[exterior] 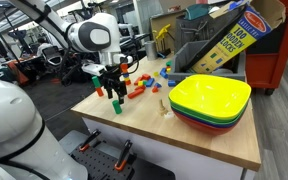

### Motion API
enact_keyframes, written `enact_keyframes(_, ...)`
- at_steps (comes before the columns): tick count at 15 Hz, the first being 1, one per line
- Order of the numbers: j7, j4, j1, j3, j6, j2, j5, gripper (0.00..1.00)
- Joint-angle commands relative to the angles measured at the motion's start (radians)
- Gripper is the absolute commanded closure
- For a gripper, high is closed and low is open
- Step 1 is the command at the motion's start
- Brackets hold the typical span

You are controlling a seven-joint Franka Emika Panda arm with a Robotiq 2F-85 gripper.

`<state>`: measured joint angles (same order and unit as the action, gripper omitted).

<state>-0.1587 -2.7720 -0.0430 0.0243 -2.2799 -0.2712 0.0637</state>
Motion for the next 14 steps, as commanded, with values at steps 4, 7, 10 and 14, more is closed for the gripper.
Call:
enact_keyframes(4,0.007,0.002,-0.026,0.012,-0.053,0.064,-0.009,0.26)
enact_keyframes(7,0.003,0.003,-0.03,0.012,-0.029,0.059,-0.011,0.49)
enact_keyframes(10,-0.009,0.002,-0.038,0.011,-0.014,0.051,-0.023,0.71)
enact_keyframes(14,-0.02,0.001,-0.045,0.01,0.007,0.041,-0.034,0.92)
